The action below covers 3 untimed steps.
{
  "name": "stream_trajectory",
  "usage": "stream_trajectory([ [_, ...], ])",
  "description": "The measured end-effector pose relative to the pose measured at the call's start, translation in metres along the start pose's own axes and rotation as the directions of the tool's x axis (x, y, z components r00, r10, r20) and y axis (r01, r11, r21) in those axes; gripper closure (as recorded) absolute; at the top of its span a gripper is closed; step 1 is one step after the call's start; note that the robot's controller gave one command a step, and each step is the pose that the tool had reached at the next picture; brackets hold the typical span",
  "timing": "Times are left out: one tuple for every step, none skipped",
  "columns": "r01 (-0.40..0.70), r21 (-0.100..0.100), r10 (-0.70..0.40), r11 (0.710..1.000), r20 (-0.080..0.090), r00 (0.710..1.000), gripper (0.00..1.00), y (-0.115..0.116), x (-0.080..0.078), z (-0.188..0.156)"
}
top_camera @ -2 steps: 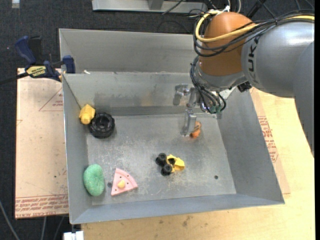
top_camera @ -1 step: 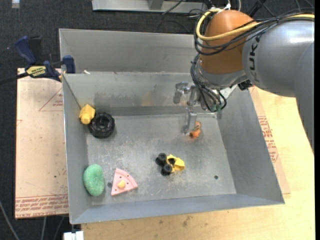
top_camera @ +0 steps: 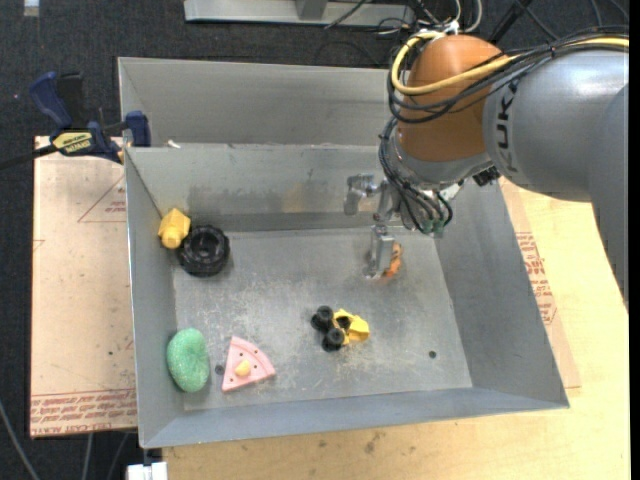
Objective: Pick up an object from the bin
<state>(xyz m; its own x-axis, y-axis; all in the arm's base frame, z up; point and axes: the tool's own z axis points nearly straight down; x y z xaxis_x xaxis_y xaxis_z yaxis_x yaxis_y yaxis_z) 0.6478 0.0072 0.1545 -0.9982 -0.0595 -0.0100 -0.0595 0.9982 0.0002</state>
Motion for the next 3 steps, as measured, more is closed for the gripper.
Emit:
stream_trajectory([
  [0.204,-0.002,-0.204,0.979,-0.005,0.979,0.0,0.014,0.062,0.062],
  [0.376,-0.001,-0.376,0.927,-0.009,0.927,0.0,0.04,0.079,0.076],
  [0.444,-0.006,-0.444,0.896,-0.009,0.896,1.0,0.049,0.074,0.079],
])
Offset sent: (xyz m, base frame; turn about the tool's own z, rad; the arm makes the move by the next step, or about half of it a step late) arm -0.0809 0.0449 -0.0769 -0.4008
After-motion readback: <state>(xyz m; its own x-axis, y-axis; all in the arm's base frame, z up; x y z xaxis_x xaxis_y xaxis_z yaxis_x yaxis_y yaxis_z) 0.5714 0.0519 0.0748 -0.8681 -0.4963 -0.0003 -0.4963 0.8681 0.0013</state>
